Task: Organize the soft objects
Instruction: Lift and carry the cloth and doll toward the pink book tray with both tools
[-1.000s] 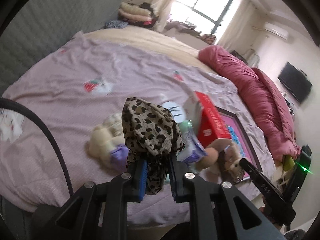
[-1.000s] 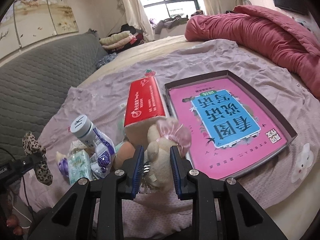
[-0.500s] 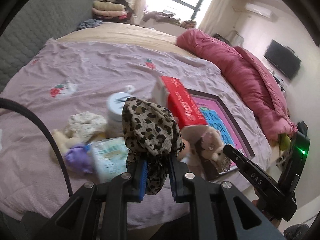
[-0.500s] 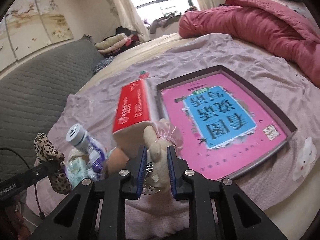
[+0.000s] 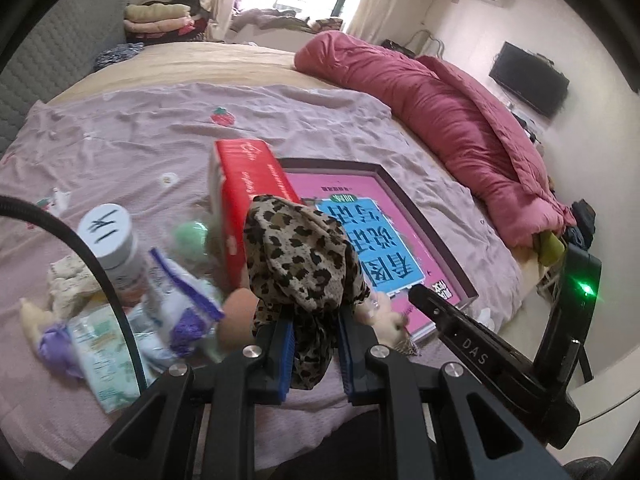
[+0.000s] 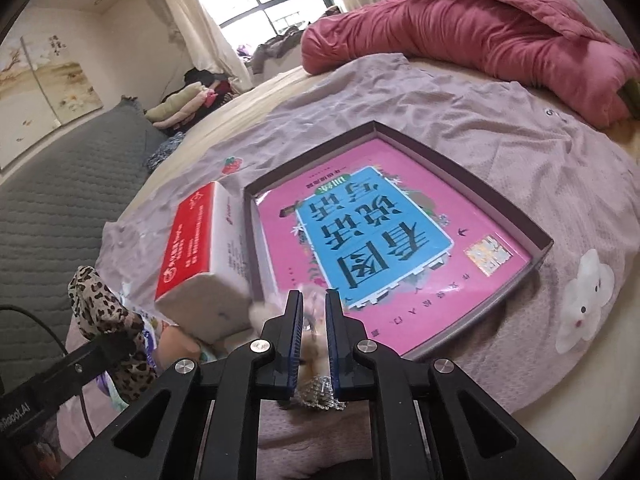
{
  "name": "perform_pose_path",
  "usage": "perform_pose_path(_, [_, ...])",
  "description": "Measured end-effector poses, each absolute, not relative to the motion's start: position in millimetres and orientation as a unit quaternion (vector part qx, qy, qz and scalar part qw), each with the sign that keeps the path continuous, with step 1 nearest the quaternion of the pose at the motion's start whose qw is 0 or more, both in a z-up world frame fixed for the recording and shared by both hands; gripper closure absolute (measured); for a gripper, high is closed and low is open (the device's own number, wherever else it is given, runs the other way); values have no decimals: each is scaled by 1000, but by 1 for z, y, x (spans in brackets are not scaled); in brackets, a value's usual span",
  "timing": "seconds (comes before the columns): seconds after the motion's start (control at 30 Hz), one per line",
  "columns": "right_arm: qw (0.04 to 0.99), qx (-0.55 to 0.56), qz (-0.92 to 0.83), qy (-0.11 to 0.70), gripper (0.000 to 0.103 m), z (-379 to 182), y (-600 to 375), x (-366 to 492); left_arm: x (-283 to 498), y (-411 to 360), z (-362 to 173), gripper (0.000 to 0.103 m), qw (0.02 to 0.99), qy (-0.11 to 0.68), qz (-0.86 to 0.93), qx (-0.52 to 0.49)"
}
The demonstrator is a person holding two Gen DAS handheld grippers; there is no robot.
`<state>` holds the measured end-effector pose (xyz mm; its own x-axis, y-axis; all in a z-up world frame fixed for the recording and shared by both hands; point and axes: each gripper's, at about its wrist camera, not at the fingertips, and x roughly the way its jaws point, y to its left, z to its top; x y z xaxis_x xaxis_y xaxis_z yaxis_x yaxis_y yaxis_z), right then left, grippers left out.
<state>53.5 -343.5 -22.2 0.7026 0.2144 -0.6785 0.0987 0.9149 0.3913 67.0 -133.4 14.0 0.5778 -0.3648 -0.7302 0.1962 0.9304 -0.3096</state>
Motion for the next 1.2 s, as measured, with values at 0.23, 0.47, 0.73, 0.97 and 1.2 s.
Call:
perform_pose_path(0.23, [902, 208, 18, 378, 92, -21, -355, 53, 76, -155, 7, 83, 874, 444, -176, -85])
perform_pose_path(0.47, [906, 203, -2, 371, 90, -20, -370, 54, 94, -189, 1, 83, 866, 454, -196, -75])
perform_pose_path(0.73, [919, 164, -29, 358, 89, -16, -384, 59, 125, -236, -16, 83, 851, 473, -219, -65])
perform_pose_path(0.97, [918, 128, -59, 370, 88, -28, -405, 67, 150, -274, -38, 83, 831, 503, -234, -43])
perform_pose_path(1.2, [912, 152, -71, 375, 76, -37, -426, 66, 166, -297, -55, 83, 814, 527, -244, -19])
